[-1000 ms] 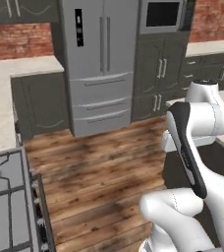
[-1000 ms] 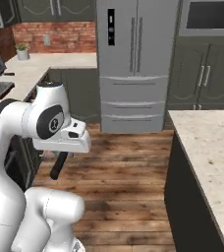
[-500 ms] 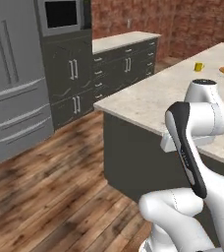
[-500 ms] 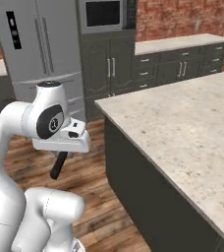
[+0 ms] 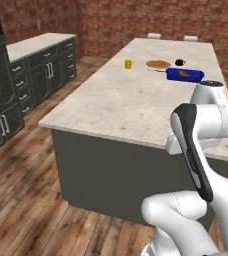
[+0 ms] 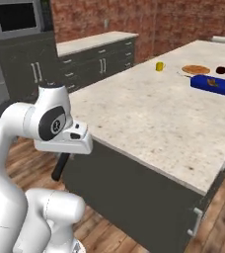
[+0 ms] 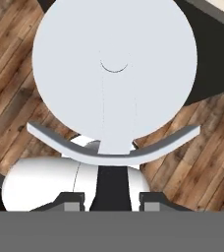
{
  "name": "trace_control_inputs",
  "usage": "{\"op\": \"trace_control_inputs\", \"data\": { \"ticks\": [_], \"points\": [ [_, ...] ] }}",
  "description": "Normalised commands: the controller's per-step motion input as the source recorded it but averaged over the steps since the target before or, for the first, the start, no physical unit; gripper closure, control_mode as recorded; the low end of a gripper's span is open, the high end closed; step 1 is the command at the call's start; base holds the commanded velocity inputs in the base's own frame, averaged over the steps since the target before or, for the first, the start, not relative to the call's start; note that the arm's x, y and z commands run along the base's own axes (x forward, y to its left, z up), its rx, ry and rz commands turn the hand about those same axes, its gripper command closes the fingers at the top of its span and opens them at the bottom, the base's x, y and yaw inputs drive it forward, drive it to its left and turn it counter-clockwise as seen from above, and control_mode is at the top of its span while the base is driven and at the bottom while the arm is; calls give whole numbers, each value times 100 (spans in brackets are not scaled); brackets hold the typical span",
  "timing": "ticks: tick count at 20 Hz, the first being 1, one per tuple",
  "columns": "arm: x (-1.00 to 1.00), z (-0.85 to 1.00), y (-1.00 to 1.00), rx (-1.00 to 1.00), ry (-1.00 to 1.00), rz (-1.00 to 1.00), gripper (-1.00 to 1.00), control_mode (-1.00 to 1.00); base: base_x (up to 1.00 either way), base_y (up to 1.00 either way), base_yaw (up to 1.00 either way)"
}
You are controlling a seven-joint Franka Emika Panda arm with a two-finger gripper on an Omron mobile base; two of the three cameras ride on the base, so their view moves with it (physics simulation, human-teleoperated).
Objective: Take the pizza cutter from the drawer on the left and place it on the dining counter for cutting.
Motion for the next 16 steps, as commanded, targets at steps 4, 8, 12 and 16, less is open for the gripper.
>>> {"op": "trace_control_inputs", "data": {
  "ticks": [4, 8, 12, 16],
  "points": [
    [0, 0, 0, 0, 0, 0, 100, 100, 31, 100, -51],
    [0, 0, 0, 0, 0, 0, 100, 100, 27, 100, -45],
    [0, 0, 0, 0, 0, 0, 100, 100, 16, 98, -35],
    [0, 0, 0, 0, 0, 0, 100, 100, 6, 93, -32]
  ]
}}
